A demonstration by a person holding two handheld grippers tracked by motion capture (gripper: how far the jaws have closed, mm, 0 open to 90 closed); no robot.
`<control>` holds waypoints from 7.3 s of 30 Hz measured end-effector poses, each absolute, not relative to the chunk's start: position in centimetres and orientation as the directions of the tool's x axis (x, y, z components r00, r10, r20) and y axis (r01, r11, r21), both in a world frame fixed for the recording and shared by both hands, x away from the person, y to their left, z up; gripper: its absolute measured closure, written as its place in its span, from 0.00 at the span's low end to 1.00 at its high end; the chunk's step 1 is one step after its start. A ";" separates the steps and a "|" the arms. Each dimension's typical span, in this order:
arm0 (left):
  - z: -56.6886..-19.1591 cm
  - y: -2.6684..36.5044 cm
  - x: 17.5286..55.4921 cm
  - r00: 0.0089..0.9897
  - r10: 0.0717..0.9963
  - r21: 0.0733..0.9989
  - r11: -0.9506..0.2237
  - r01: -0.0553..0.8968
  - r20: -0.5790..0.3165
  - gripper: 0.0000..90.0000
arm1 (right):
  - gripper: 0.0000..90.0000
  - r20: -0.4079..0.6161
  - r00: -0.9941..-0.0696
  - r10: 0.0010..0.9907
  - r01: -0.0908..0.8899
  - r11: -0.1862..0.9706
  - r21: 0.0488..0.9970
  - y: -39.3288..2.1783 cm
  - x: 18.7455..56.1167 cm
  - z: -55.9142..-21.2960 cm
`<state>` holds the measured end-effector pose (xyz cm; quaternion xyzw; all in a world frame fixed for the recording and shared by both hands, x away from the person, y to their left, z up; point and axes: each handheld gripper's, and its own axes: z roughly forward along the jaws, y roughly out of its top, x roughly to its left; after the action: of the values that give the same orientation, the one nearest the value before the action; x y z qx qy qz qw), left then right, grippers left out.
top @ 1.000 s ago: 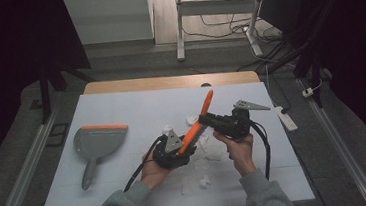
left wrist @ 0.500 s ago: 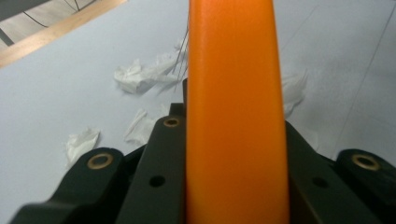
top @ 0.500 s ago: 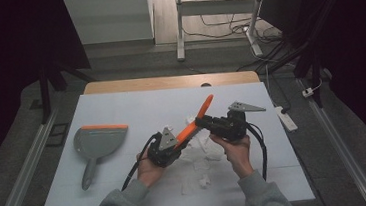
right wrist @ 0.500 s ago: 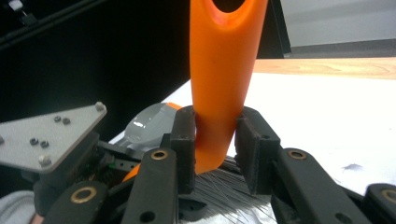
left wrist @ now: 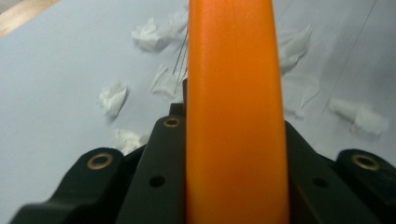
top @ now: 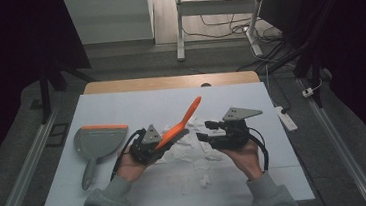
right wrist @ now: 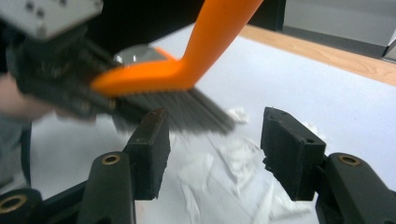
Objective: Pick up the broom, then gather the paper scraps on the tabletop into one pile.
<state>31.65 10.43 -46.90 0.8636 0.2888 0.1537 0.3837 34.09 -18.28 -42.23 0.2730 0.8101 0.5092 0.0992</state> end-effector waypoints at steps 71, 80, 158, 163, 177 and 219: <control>-47.2 4.4 29.4 0.933 0.303 0.464 -0.866 0.185 0.193 0.90 | 0.65 -0.256 -0.951 0.175 0.038 0.886 0.463 -12.3 31.4 -44.1; -46.6 5.5 29.6 0.927 0.310 0.529 -0.834 0.158 0.212 0.83 | 0.76 -0.277 -0.958 0.070 -0.060 0.898 0.435 -12.6 30.9 -44.2; -48.2 22.0 26.4 0.596 0.803 0.774 -0.379 0.507 0.003 0.31 | 0.78 -0.133 -0.696 0.705 0.381 0.521 0.764 -25.1 37.1 -41.2; -48.2 22.0 26.5 0.601 0.799 0.774 -0.379 0.507 -0.003 0.31 | 0.78 -0.152 -0.682 0.715 0.429 0.560 0.709 -24.9 38.7 -41.0; -48.3 22.0 26.4 0.607 0.794 0.767 -0.389 0.511 -0.001 0.31 | 0.78 -0.217 -0.667 0.712 0.559 0.671 0.487 -23.1 44.9 -41.1; -48.5 22.3 26.8 0.603 0.798 0.768 -0.380 0.515 -0.010 0.31 | 0.78 -0.228 -0.816 0.531 0.439 0.826 0.354 -14.7 45.6 -42.7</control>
<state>26.79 22.29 -48.46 0.8097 0.4055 0.1852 0.3817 45.55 -14.70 -42.70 0.2573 0.9419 0.1440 0.1606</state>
